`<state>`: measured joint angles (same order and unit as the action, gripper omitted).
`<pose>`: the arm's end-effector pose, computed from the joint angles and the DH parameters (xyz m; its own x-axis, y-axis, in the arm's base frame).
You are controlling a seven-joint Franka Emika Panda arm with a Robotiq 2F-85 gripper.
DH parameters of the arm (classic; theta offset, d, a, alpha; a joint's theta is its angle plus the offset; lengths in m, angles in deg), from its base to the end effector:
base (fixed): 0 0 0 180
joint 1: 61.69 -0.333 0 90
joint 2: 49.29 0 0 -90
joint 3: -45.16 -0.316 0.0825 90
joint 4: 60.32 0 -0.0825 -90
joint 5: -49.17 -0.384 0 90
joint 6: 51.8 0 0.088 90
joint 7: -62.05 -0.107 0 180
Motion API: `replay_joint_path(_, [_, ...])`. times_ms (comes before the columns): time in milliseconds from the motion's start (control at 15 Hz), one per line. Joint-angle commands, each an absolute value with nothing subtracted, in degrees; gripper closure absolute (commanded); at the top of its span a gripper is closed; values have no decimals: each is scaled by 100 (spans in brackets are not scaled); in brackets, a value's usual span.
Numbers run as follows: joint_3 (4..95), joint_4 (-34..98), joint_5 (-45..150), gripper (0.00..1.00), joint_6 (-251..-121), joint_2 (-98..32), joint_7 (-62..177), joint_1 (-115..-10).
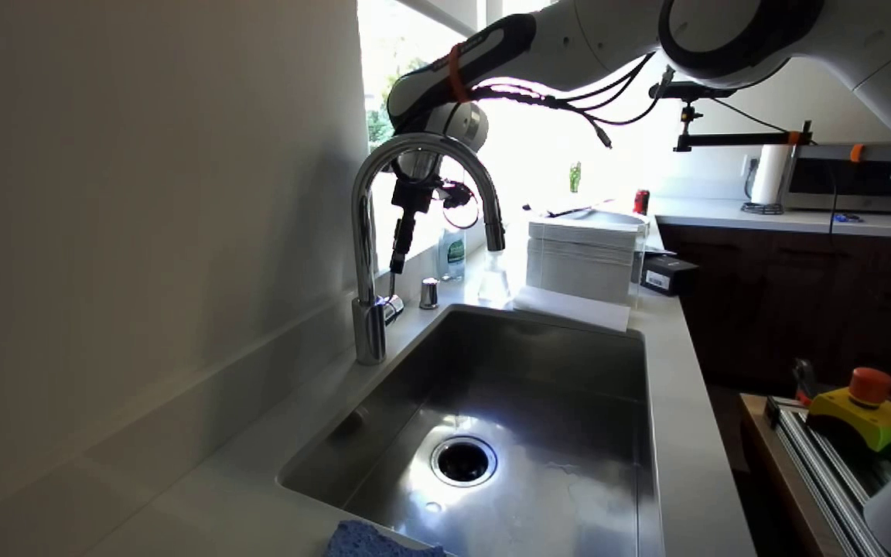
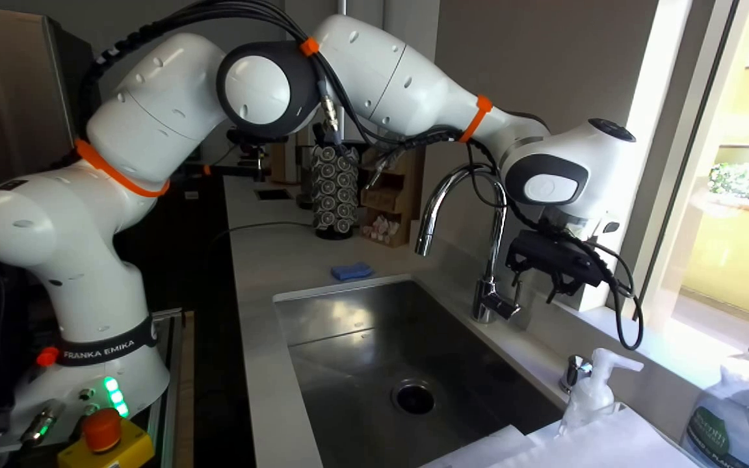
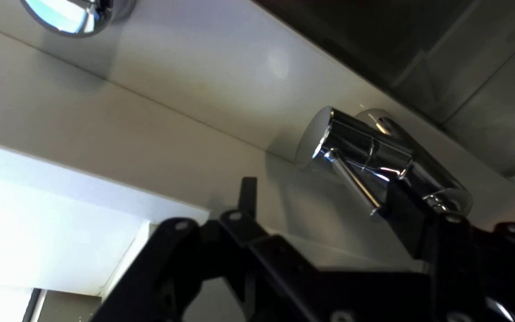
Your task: Move the faucet to the center of the sink then move the faucet handle to the right.
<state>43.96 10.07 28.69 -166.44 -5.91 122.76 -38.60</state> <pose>0.7050 -0.2649 0.3250 0.8423 0.4571 0.2857 0.5144 -0.8400 -0.1728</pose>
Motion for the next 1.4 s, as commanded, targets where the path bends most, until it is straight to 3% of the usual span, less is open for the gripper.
replay_joint_path(0, [4354,803,2914,59,-16772,-413,12098,-3904])
replay_joint_path(333, [4334,790,2914,97,-16738,-402,12050,-3902])
replay_joint_path(400, [4329,790,2914,99,-16733,-400,12036,-3900])
replay_joint_path(533, [4327,788,2915,63,-16729,-402,12012,-3897])
replay_joint_path(600, [4323,792,2909,61,-16725,-408,12010,-3892])
replay_joint_path(1133, [4350,880,2847,2,-16761,-579,11889,-3928])
replay_joint_path(1333, [4363,950,2843,0,-16741,-679,11756,-3919])
